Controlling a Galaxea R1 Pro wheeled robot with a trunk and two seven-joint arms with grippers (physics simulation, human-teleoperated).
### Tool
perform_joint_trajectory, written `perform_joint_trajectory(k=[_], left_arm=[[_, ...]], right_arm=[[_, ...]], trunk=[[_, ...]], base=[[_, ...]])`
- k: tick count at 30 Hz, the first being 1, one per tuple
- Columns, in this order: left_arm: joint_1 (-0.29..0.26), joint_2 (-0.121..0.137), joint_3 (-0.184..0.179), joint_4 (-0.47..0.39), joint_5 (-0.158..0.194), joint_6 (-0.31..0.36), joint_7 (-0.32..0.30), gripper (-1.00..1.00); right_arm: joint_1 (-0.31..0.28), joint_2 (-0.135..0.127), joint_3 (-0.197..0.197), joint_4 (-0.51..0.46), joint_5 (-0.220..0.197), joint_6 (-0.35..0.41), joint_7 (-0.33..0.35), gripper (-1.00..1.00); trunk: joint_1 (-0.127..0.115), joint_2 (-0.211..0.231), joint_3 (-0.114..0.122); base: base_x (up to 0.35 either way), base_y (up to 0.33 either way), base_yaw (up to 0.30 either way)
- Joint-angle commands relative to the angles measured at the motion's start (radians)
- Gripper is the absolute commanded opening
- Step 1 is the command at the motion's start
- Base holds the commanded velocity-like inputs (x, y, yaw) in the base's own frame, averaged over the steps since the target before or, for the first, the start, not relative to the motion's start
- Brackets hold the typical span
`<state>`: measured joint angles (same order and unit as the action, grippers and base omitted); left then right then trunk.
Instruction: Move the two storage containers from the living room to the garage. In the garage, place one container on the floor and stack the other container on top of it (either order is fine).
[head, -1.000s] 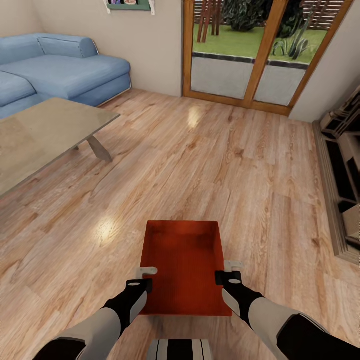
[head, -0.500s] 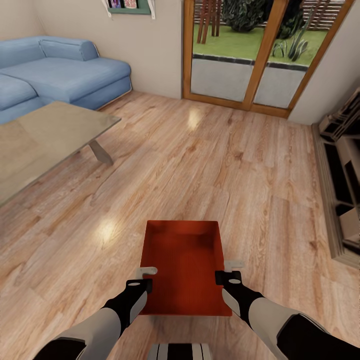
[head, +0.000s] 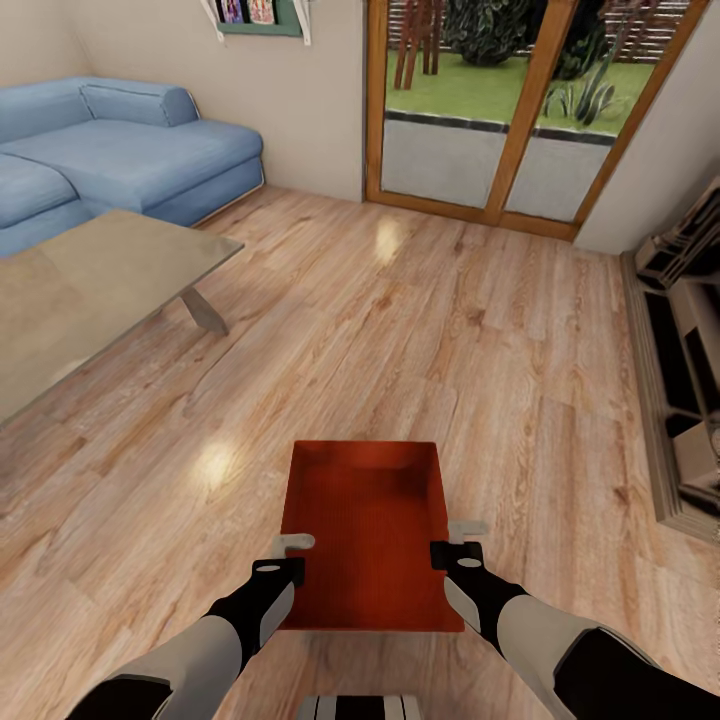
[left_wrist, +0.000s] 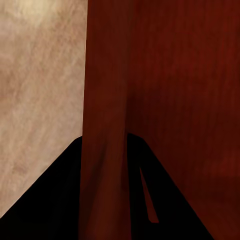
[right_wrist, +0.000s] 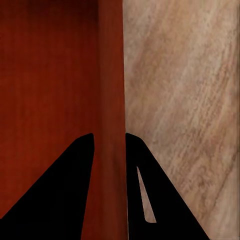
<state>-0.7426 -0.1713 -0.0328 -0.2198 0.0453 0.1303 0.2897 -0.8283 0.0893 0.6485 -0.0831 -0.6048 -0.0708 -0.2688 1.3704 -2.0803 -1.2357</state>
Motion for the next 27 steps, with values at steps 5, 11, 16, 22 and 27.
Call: perform_joint_trajectory(k=[5,11,16,22,27], left_arm=[[0.0,0.007,0.002,-0.004,-0.015,0.008,0.013,-1.0],[0.0,0.007,0.002,-0.004,-0.015,0.009,0.013,-1.0],[0.0,0.007,0.002,-0.004,-0.015,0.009,0.013,-1.0],[0.0,0.007,0.002,-0.004,-0.015,0.009,0.013,-1.0],[0.0,0.007,0.002,-0.004,-0.015,0.009,0.013,-1.0]], right_arm=[[-0.001,-0.002,0.0,0.003,-0.016,-0.009,-0.006,-1.0],[0.0,-0.002,0.0,0.003,-0.015,-0.009,-0.006,-1.0],[-0.001,-0.002,0.0,0.003,-0.015,-0.009,-0.006,-1.0],[0.0,-0.002,0.0,0.003,-0.015,-0.009,-0.006,-1.0],[0.0,-0.002,0.0,0.003,-0.015,-0.009,-0.006,-1.0]], trunk=[[-0.019,0.035,0.015],[-0.042,0.077,0.034],[-0.062,0.112,0.05],[-0.085,0.154,0.068],[-0.104,0.189,0.084]], base=[[0.0,0.0,0.0],[0.0,0.0,0.0],[0.0,0.0,0.0],[0.0,0.0,0.0],[0.0,0.0,0.0]])
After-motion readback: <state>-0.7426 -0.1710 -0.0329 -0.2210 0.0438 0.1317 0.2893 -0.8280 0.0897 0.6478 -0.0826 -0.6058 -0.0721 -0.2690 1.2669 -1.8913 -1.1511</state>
